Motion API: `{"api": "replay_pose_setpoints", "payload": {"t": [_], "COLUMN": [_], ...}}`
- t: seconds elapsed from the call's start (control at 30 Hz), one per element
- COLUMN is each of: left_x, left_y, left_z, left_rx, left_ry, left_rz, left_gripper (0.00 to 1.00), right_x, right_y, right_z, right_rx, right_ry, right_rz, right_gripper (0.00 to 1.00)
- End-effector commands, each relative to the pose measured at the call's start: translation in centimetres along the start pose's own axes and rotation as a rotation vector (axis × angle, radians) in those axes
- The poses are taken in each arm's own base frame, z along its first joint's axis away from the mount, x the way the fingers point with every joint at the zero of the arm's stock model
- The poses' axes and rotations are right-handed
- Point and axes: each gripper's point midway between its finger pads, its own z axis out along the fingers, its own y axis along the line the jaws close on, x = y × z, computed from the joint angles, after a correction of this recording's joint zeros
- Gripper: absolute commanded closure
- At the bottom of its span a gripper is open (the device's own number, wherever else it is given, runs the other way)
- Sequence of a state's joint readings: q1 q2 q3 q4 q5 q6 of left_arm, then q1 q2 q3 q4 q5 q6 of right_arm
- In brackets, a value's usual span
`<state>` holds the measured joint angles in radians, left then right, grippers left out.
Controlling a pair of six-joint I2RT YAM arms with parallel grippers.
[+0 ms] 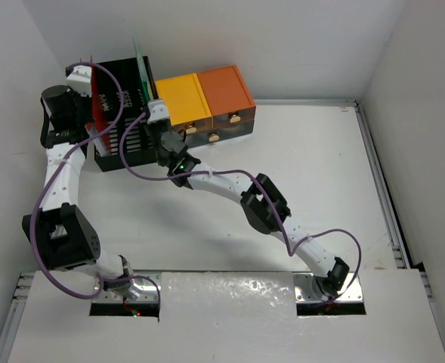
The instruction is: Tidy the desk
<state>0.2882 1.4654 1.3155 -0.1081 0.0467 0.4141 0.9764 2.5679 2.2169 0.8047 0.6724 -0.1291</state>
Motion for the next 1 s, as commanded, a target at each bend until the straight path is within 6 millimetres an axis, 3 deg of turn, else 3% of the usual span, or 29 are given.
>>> {"api": "replay_pose_setpoints", "payload": {"t": [0.0,0.1,0.3,0.47,0.57,0.6,0.63,0.7,0.73,0.77,0.83,0.87,0.9,0.93,0.97], "left_x": [2.0,2.0,1.9,1.7,1.7,1.8,1.7,1.8,1.7,1.7,1.7,1.6,1.5,1.4,1.5], "left_y": [0.5,0.4,0.3,0.2,0.2,0.2,0.3,0.2,0.1,0.1,0.0,0.1,0.1,0.0,0.0], "left_z": [-0.6,-0.6,-0.7,-0.8,-0.9,-0.9,-0.9,-0.9,-0.9,-0.9,-1.0,-1.1,-1.1,-1.2,-1.2], "left_rx": [-0.009,0.0,0.006,0.012,0.013,0.013,0.012,0.014,0.015,0.016,0.022,0.02,0.026,0.03,0.033], "left_ry": [0.065,0.062,0.061,0.057,0.062,0.063,0.063,0.066,0.064,0.067,0.069,0.069,0.07,0.068,0.073], "left_rz": [0.01,0.007,0.004,0.001,0.002,0.003,0.003,0.003,0.004,0.003,0.003,0.003,0.002,0.001,-0.001], "left_gripper": [1.0,1.0,1.0,1.0,1.0,1.0,1.0,1.0,0.96,0.92,0.8,0.76,0.73,0.71,0.7], "right_x": [-3.6,-2.8,0.9,1.7,1.3,1.0,0.9,0.3,-0.1,0.3,-2.0,-1.6,-3.6,-3.8,-5.7], "right_y": [0.9,1.4,1.7,1.3,1.4,1.6,1.5,1.7,1.7,1.8,1.8,1.9,1.9,2.0,2.0], "right_z": [0.6,0.7,0.0,-0.5,-0.9,-1.0,-1.0,-1.2,-1.2,-1.6,-1.7,-2.1,-2.0,-2.3,-2.3], "right_rx": [-0.012,-0.022,-0.019,0.013,0.002,-0.006,-0.009,-0.024,-0.028,-0.039,-0.061,-0.074,-0.091,-0.108,-0.132], "right_ry": [-0.072,-0.059,0.015,0.044,0.045,0.042,0.041,0.039,0.036,0.045,0.013,0.025,0.002,0.009,-0.013], "right_rz": [0.111,0.132,0.112,0.127,0.124,0.126,0.125,0.125,0.125,0.116,0.133,0.123,0.139,0.132,0.144], "right_gripper": [1.0,1.0,1.0,1.0,0.94,0.9,0.75,0.57,0.42,0.37,0.3,0.26,0.24,0.22,0.2]}}
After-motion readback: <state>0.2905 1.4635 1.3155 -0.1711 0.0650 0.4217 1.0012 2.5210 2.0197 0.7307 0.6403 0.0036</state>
